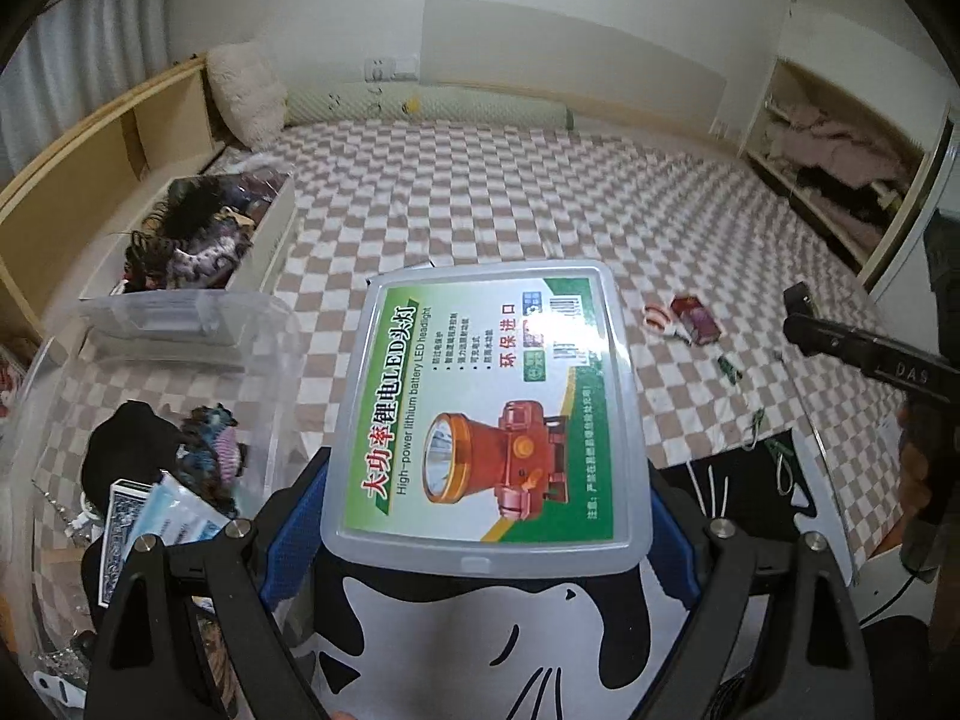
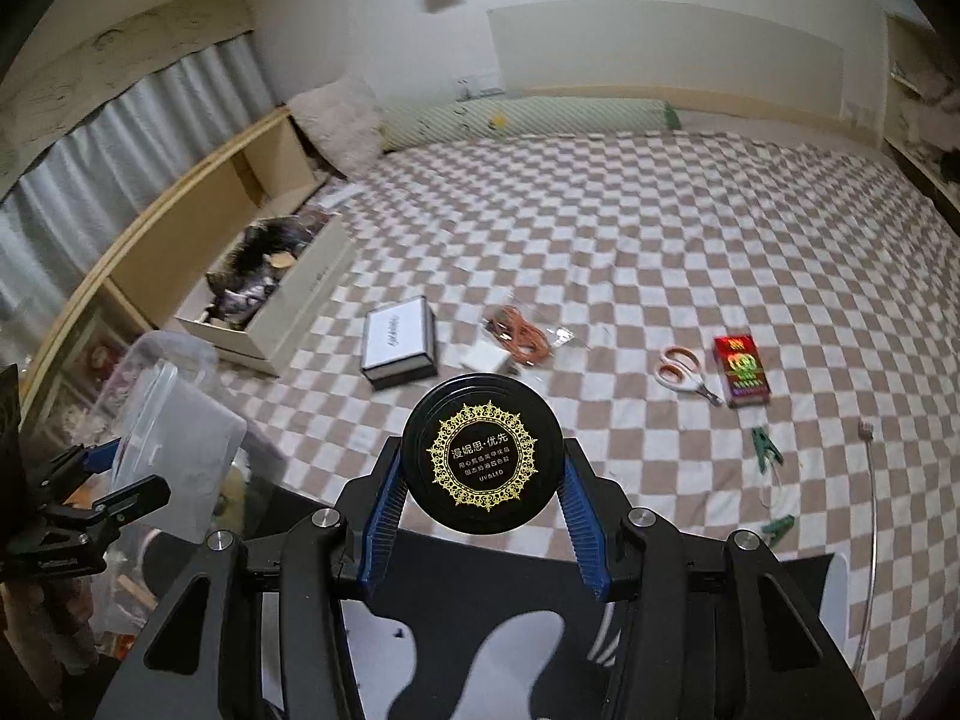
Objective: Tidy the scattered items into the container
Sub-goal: 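Carry the headlamp box with the left tool while the right tool carries the tin over the container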
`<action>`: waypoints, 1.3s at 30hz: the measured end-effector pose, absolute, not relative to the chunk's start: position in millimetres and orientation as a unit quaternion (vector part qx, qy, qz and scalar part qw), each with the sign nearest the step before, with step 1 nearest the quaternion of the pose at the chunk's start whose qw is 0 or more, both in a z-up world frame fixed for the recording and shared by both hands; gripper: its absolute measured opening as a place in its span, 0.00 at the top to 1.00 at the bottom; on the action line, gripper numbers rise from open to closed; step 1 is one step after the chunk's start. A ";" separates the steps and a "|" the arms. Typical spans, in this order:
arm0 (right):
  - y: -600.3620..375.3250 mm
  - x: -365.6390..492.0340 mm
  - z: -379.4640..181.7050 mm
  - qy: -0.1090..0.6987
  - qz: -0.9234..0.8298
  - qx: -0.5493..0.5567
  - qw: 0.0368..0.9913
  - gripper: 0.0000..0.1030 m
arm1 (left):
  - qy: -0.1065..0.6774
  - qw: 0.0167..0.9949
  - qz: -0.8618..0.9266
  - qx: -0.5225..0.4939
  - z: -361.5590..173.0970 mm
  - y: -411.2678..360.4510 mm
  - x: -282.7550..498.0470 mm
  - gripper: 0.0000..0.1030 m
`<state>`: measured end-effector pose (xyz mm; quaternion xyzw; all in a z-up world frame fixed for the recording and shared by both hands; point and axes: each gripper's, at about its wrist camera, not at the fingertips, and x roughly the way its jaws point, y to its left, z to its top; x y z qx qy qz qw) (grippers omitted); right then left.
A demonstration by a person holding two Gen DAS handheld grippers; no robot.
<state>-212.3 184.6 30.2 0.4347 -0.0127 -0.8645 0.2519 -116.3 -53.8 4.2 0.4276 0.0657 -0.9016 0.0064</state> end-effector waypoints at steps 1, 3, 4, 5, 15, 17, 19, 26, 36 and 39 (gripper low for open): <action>178.8 -212.6 31.3 -0.013 -0.865 0.431 0.256 0.51 | 0.064 0.011 -0.904 0.422 7.0 -56.8 -113.1 0.12; 168.3 -209.6 37.1 -0.016 -0.865 0.424 0.268 0.51 | 0.063 0.023 -0.908 0.413 11.8 -63.1 -106.8 0.12; 162.3 -208.9 39.2 -0.016 -0.865 0.420 0.274 0.51 | 0.063 0.029 -0.910 0.410 13.6 -66.3 -103.7 0.12; 156.3 -208.2 41.2 -0.016 -0.865 0.417 0.280 0.51 | 0.067 0.033 -0.910 0.407 15.1 -70.1 -100.4 0.12; 107.3 -189.8 62.0 -0.007 -0.853 0.396 0.341 0.51 | 0.104 0.077 -0.911 0.391 26.4 -115.1 -68.0 0.12; 99.0 -185.3 65.6 -0.005 -0.850 0.392 0.353 0.51 | 0.108 0.090 -0.911 0.387 28.6 -124.0 -61.9 0.12; 90.1 -180.9 67.8 -0.002 -0.846 0.389 0.363 0.51 | 0.113 0.103 -0.911 0.383 30.7 -134.1 -55.8 0.12; 61.7 -164.6 74.2 0.013 -0.839 0.375 0.395 0.51 | 0.125 0.139 -0.904 0.384 27.8 -161.5 -41.2 0.12; 26.4 -134.7 78.6 0.036 -0.817 0.373 0.439 0.51 | 0.130 0.191 -0.896 0.380 23.9 -198.9 -17.0 0.12; 14.4 -127.0 79.5 0.042 -0.810 0.372 0.451 0.51 | 0.135 0.217 -0.893 0.371 24.3 -214.8 -6.3 0.12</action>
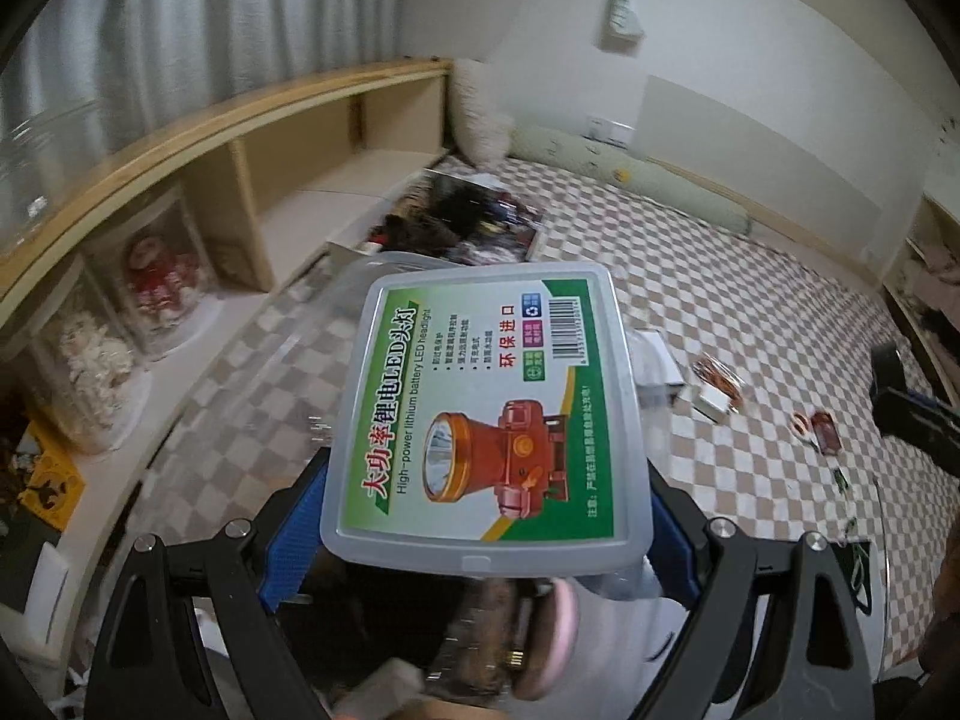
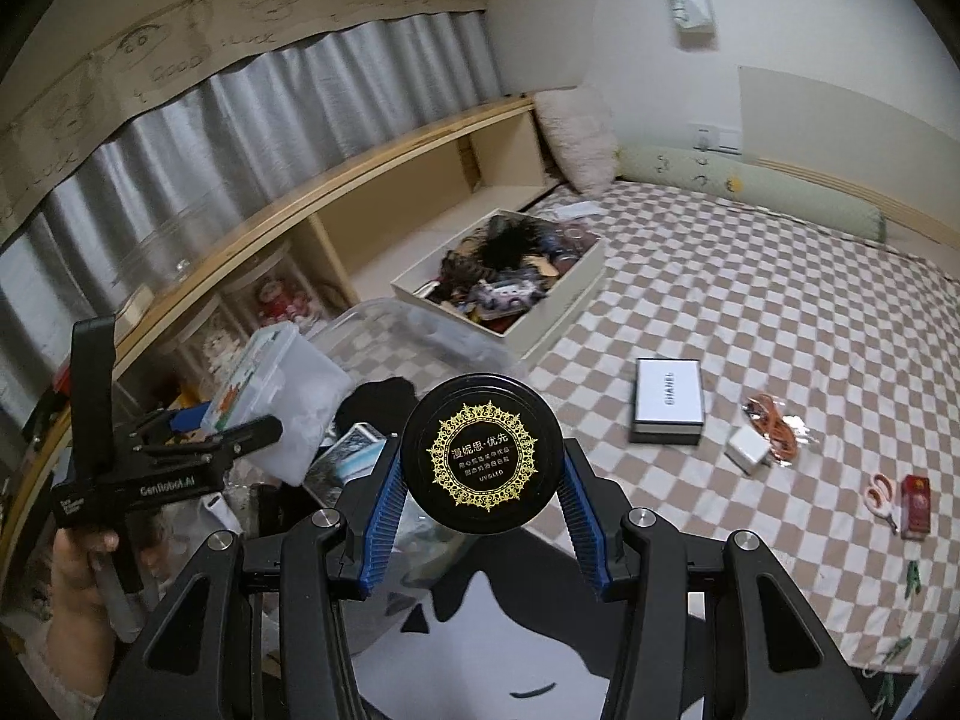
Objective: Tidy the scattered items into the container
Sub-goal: 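Carry the headlamp box with the left tool while the right tool carries the tin over the container, then release the headlamp box into the container with the left tool while the right tool releases the tin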
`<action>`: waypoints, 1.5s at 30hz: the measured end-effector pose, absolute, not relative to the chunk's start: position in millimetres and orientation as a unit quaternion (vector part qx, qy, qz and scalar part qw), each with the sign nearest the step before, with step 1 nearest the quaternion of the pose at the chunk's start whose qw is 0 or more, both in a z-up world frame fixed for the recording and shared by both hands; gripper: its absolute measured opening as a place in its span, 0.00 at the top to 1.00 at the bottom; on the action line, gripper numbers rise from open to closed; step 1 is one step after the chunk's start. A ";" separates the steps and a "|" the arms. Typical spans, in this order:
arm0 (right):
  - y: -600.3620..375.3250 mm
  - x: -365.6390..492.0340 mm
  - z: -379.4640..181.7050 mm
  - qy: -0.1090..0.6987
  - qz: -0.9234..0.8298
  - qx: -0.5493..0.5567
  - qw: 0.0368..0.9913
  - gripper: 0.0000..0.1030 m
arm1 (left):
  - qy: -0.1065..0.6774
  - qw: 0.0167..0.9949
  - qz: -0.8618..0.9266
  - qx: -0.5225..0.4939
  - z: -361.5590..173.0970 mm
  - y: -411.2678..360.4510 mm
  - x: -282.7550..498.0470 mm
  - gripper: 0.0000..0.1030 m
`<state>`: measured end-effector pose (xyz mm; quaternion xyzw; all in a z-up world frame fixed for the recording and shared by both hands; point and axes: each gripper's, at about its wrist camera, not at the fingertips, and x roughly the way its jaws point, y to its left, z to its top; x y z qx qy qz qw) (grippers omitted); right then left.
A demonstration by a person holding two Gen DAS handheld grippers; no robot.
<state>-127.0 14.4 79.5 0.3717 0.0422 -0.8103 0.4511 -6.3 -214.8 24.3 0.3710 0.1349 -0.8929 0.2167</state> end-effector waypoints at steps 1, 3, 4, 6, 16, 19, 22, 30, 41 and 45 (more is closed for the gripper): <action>10.8 -125.1 79.6 0.044 -0.808 0.372 0.455 0.51 | 0.135 0.225 -0.891 0.370 23.2 -219.6 -3.9 0.12; 2.7 -120.8 78.9 0.047 -0.805 0.371 0.461 0.51 | 0.135 0.240 -0.887 0.371 20.0 -228.3 -0.6 0.12; -0.9 -118.6 78.7 0.049 -0.802 0.371 0.465 0.51 | 0.135 0.244 -0.885 0.373 17.5 -231.9 0.0 0.12; -7.9 -114.1 78.2 0.053 -0.797 0.371 0.473 0.51 | 0.134 0.253 -0.880 0.378 12.5 -239.1 1.2 0.12; -41.3 -92.5 77.2 0.067 -0.775 0.368 0.510 0.51 | 0.127 0.274 -0.864 0.403 -6.0 -259.3 10.1 0.12; -49.3 -88.0 76.6 0.072 -0.770 0.367 0.517 0.51 | 0.106 0.271 -0.861 0.417 -12.5 -257.2 11.3 0.12; -57.1 -84.7 75.6 0.075 -0.765 0.368 0.523 0.51 | 0.092 0.268 -0.858 0.428 -16.4 -255.1 13.4 0.12; -76.7 -81.1 69.6 0.083 -0.757 0.373 0.530 0.51 | 0.076 0.258 -0.852 0.448 -23.2 -254.1 21.5 0.11; -103.3 -82.9 52.1 0.100 -0.750 0.388 0.527 0.51 | 0.050 0.247 -0.847 0.468 -30.7 -244.6 24.4 0.10; -111.4 -82.9 47.1 0.106 -0.747 0.391 0.526 0.51 | 0.043 0.246 -0.847 0.469 -31.3 -241.5 27.3 0.10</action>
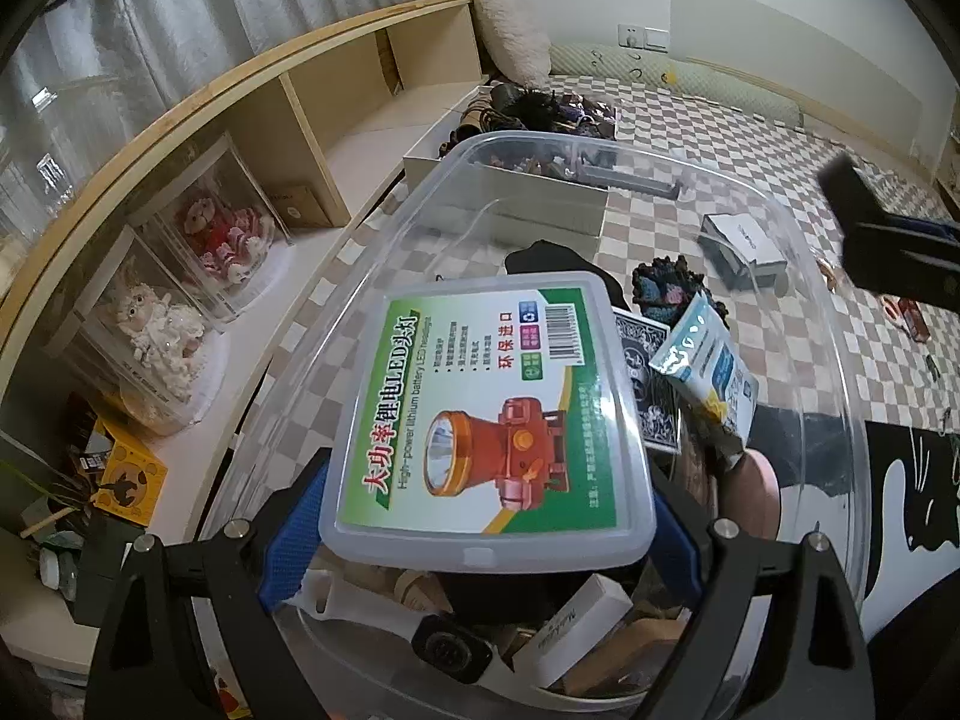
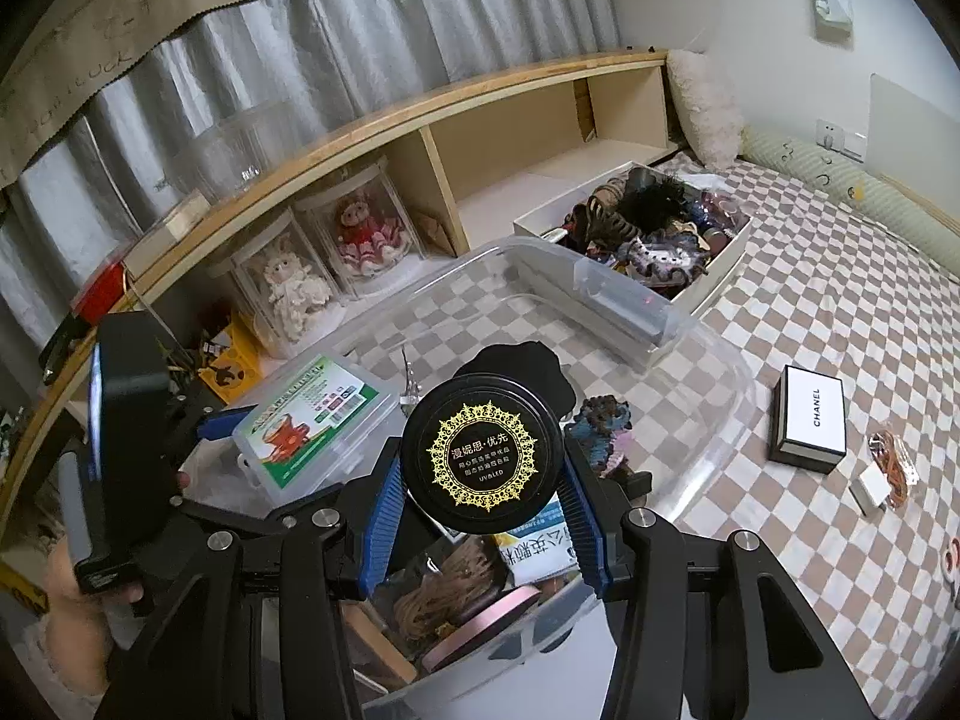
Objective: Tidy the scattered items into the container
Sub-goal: 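Release the headlamp box into the container with the left tool while the right tool releases the tin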
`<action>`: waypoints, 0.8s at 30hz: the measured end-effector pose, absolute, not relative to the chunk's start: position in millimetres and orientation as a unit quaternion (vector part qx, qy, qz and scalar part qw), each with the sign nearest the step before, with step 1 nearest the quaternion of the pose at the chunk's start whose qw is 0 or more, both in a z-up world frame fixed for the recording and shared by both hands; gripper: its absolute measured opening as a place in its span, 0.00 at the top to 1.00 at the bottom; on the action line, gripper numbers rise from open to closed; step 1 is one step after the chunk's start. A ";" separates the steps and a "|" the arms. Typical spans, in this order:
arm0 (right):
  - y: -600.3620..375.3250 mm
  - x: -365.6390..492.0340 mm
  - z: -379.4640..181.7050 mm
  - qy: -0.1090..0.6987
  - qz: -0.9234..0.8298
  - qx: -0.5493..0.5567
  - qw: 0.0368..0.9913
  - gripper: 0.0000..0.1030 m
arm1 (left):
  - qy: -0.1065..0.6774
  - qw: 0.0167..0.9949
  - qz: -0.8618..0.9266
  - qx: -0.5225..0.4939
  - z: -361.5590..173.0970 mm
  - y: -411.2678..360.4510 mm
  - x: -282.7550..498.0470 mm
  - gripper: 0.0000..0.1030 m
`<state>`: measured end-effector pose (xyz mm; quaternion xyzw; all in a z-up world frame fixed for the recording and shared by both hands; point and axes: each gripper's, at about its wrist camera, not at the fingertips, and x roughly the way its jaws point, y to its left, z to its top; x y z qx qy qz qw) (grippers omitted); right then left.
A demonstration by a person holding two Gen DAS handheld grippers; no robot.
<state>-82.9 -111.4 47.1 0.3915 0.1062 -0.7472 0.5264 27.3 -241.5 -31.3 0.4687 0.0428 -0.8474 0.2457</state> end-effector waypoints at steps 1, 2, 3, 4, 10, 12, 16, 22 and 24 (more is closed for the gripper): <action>-113.5 -83.1 45.7 0.108 -0.746 0.393 0.526 0.51 | 0.041 0.246 -0.848 0.467 -31.3 -240.8 28.4 0.10; -115.7 -83.1 44.3 0.109 -0.745 0.394 0.527 0.51 | 0.037 0.246 -0.849 0.465 -31.1 -239.9 29.4 0.10; -117.9 -83.2 43.0 0.110 -0.744 0.395 0.527 0.51 | 0.035 0.247 -0.850 0.464 -31.2 -239.4 30.1 0.10; -120.1 -83.1 41.6 0.111 -0.743 0.396 0.528 0.51 | 0.035 0.247 -0.850 0.464 -31.5 -239.4 30.7 0.09; -133.3 -79.4 32.6 0.126 -0.735 0.402 0.532 0.51 | 0.041 0.251 -0.853 0.455 -28.4 -242.9 36.6 0.04; -136.6 -78.2 30.1 0.131 -0.734 0.401 0.533 0.51 | 0.045 0.251 -0.856 0.450 -26.5 -243.6 38.8 0.00; -142.6 -76.7 25.3 0.142 -0.730 0.402 0.534 0.51 | 0.044 0.249 -0.858 0.446 -24.2 -242.8 41.0 0.00; -144.7 -74.7 21.6 0.147 -0.734 0.399 0.529 0.16 | 0.040 0.253 -0.861 0.439 -19.8 -241.7 43.9 0.00; -143.6 -71.4 24.9 0.153 -0.737 0.388 0.532 0.15 | 0.042 0.254 -0.862 0.436 -18.1 -242.1 45.1 0.00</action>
